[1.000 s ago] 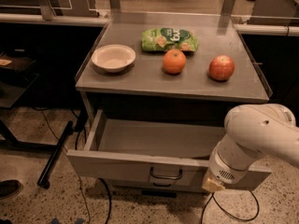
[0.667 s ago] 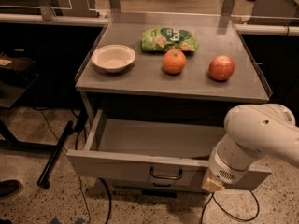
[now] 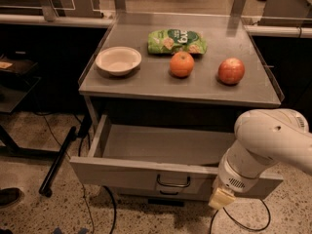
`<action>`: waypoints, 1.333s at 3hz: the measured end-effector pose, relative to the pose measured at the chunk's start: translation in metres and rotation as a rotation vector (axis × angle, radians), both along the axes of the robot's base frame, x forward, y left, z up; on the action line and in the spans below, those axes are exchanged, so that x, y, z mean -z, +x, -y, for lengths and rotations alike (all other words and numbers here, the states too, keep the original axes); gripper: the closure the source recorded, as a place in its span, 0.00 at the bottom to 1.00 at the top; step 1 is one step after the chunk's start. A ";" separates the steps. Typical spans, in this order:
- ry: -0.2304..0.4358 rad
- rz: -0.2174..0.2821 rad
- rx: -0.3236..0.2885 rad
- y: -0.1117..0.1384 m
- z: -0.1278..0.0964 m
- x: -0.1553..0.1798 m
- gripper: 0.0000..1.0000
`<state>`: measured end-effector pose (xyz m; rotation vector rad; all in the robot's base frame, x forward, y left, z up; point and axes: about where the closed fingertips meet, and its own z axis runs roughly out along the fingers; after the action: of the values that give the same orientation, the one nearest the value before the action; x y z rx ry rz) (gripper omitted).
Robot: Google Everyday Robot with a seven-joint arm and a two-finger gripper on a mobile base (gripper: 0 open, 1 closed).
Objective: Close top drawer
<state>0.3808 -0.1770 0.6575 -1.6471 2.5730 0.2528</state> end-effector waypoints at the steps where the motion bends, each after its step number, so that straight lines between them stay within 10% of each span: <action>1: 0.000 0.000 0.000 0.000 0.000 0.000 0.00; 2: 0.000 0.000 0.000 0.000 0.000 0.000 0.00; 4: 0.000 0.000 0.000 0.000 0.000 0.000 0.49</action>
Offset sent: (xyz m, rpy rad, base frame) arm 0.0000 0.0000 0.0000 0.0000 0.0000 0.0000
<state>0.3808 -0.1770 0.6575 -1.6471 2.5730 0.2527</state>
